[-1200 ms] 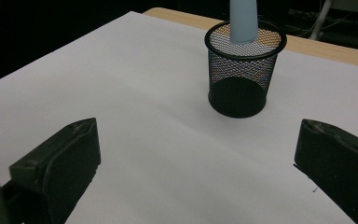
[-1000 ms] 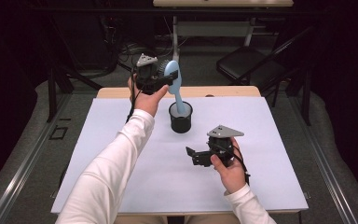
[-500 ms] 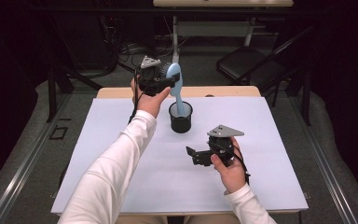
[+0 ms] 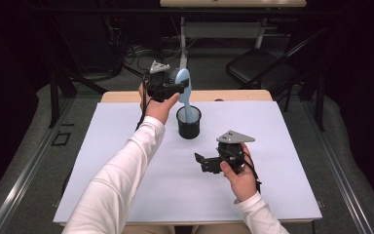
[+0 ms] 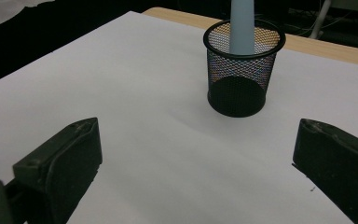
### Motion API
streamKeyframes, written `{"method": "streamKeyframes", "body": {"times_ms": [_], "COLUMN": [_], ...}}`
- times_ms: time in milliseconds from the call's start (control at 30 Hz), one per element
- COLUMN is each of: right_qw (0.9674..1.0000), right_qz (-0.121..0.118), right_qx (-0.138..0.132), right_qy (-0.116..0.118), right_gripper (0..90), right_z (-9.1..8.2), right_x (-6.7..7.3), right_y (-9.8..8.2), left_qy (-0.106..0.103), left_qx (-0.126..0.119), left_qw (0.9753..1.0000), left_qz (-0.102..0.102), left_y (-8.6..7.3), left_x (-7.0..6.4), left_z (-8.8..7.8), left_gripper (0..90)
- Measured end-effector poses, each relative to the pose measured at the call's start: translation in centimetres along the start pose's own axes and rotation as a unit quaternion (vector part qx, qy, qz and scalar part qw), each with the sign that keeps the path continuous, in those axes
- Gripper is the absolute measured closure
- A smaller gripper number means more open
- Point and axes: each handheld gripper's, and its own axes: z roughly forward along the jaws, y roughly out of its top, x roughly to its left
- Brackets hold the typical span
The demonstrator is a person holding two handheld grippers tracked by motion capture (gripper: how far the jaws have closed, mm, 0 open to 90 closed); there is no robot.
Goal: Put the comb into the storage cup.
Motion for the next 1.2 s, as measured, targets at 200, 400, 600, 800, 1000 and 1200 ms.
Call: {"method": "streamKeyframes", "body": {"times_ms": [200,400,600,800,1000,1200], "right_qw": [1.0000,1.0000,1.0000,1.0000,1.0000,1.0000], "right_qz": [0.001,-0.001,0.000,-0.002,-0.006,-0.005], "right_qx": [0.001,0.002,0.001,0.002,0.003,0.003], "right_qy": [0.000,0.001,0.002,0.002,0.003,0.004], "right_gripper": [0.8,0.8,1.0,1.2,1.5,1.7], "right_z": [0.0,0.0,0.0,0.1,0.1,0.2], "right_x": [0.0,0.0,0.0,0.0,0.0,0.0], "right_y": [0.0,0.0,0.0,0.0,0.0,0.0], "left_qy": [0.001,0.001,-0.001,0.006,0.012,0.013], "left_qx": [0.004,0.012,0.013,0.017,0.022,0.028], "left_qw": [1.0000,0.9999,0.9999,0.9998,0.9997,0.9994], "left_qz": [0.002,0.004,0.006,0.005,0.007,0.012], "left_y": [-0.3,-0.6,-1.0,-1.5,-2.1,-2.8], "left_x": [-0.1,-0.2,-0.4,-0.2,0.0,-0.1], "left_z": [0.3,0.6,1.0,1.3,1.7,2.2], "left_gripper": [50.9,50.8,50.7,50.7,50.7,50.6]}}
